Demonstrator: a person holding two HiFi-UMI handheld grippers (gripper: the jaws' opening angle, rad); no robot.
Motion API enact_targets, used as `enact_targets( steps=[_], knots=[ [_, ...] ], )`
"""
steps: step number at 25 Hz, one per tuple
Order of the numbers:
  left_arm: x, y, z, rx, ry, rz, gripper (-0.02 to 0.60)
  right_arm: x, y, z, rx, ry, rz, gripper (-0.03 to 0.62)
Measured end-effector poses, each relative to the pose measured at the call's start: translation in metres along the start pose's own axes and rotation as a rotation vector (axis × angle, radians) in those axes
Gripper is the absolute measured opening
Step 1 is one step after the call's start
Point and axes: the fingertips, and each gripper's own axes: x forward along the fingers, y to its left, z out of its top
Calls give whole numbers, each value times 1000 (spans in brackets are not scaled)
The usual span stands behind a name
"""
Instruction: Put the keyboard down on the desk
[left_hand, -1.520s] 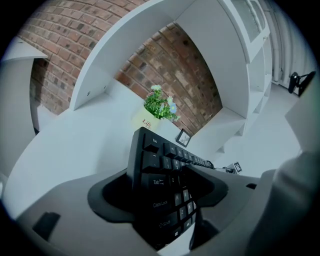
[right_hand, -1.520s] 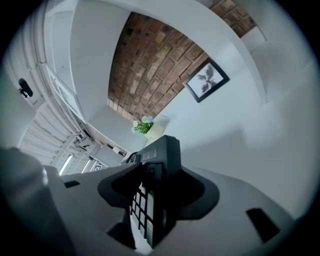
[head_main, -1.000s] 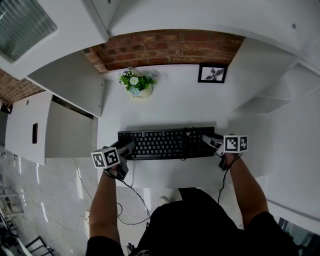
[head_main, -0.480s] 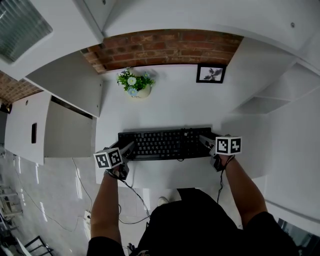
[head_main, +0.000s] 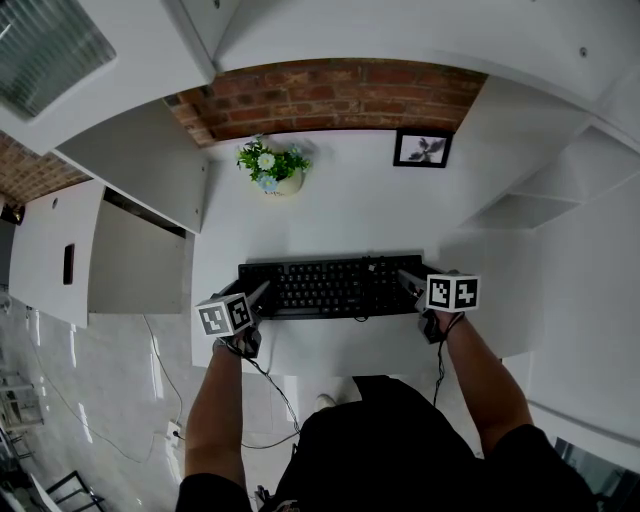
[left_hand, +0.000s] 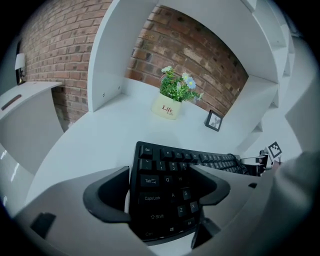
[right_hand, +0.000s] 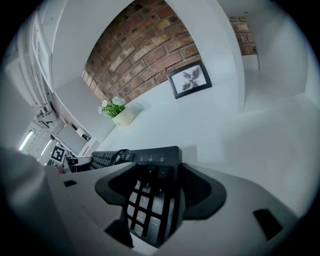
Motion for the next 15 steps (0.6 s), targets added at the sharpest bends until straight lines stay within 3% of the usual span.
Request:
enact_targets(
  steps=[6, 15],
  knots=[
    [-9, -7, 16, 241, -21, 122, 362, -3, 1, 2, -28, -25, -46, 268],
    [-33, -15, 21, 245, -98, 96, 362, -22, 0, 7, -102, -110, -164, 267]
  ],
)
